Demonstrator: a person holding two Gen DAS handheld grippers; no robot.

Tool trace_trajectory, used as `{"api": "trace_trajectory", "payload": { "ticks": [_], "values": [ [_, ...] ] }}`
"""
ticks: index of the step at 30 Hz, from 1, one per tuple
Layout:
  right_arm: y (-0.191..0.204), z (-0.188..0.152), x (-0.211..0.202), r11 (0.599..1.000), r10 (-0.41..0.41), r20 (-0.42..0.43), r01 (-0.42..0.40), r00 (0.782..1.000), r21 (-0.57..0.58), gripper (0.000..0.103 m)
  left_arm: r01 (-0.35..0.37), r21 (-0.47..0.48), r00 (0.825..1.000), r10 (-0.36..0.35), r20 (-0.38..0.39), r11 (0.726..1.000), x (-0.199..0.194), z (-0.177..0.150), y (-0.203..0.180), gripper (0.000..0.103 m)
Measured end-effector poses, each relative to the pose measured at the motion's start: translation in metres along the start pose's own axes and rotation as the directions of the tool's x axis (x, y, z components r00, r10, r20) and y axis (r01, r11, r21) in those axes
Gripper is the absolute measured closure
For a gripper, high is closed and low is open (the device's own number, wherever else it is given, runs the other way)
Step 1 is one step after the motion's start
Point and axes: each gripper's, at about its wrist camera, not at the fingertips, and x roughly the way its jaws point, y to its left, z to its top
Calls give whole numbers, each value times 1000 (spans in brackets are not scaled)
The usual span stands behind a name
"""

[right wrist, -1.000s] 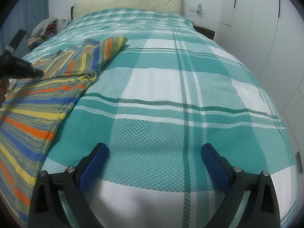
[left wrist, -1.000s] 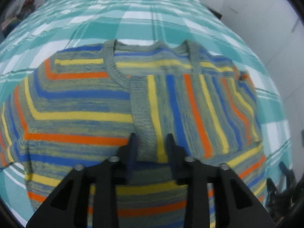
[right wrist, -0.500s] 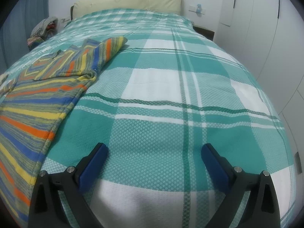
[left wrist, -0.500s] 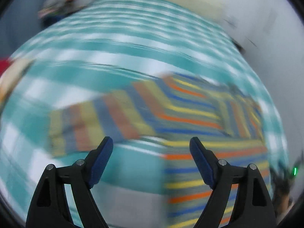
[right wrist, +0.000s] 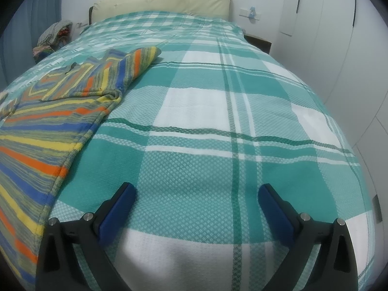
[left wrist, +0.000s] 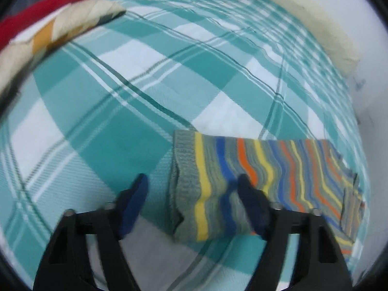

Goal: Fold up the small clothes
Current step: 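Move the left gripper to the other sleeve cuff, then grasp the cuff with the left gripper and fold it across the chest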

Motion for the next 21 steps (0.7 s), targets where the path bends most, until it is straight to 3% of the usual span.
{"api": "trace_trajectory", "payload": {
  "ticks": [2, 5, 9, 11, 16, 21],
  "values": [
    [0, 0, 0, 1000, -4, 0, 4, 1000, -2, 2, 17, 37, 1000, -16, -6, 999, 6, -2, -7, 99],
    [0, 0, 0, 1000, -7, -1, 7, 1000, -3, 2, -57, 102, 998, 53, 43, 993, 1, 0, -24, 100],
    [0, 0, 0, 1000, -6, -2, 6, 1000, -3, 2, -77, 188, 991, 56, 119, 979, -36, 6, -68, 100],
    [0, 0, 0, 1000, -5, -3, 5, 1000, -1, 2, -67, 309, 989, 22, 148, 949, -61, 4, -115, 100],
    [-1, 1, 1, 1000, -1, -10, 1, 1000, 5, 1, 26, 557, 984, -120, 133, 830, -92, -23, -253, 100],
    [-1, 1, 1, 1000, 0, -8, 0, 1000, 5, 1, 171, 661, 966, -256, 34, 731, -68, -75, -358, 100]
  ]
}}
